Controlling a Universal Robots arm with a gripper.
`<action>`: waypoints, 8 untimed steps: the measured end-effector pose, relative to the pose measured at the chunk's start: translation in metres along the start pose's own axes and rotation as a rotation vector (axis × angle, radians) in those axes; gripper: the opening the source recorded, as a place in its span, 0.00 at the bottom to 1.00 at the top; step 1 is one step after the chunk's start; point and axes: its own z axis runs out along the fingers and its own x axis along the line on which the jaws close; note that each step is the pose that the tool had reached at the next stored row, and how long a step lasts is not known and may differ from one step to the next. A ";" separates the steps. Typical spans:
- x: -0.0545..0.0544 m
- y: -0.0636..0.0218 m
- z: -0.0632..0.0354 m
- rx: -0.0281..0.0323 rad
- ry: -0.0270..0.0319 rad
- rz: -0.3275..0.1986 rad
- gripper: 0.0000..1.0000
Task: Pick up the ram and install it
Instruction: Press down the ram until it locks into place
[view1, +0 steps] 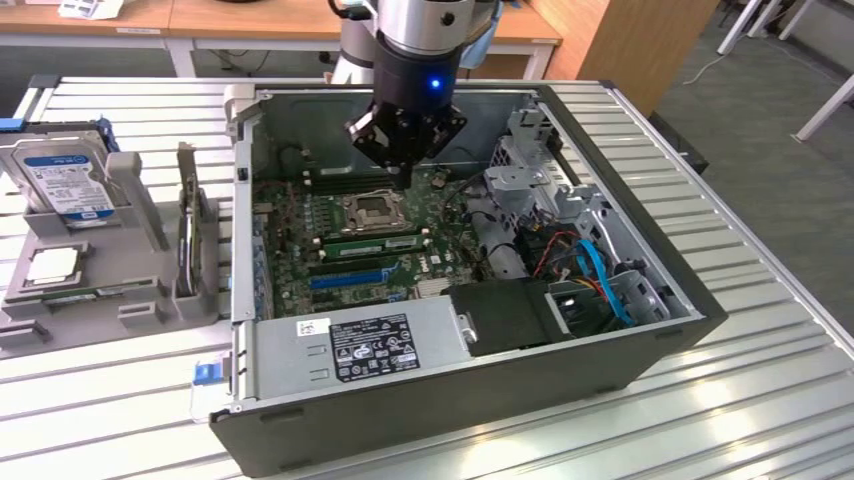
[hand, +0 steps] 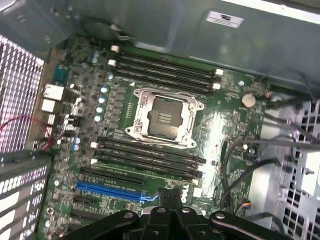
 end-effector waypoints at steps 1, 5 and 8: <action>0.000 0.0000 0.0000 0.0005 -0.0007 0.015 0.10; 0.000 0.0000 0.0002 0.0021 -0.0033 0.066 0.10; 0.000 0.0000 0.0003 0.0032 -0.0050 0.102 0.10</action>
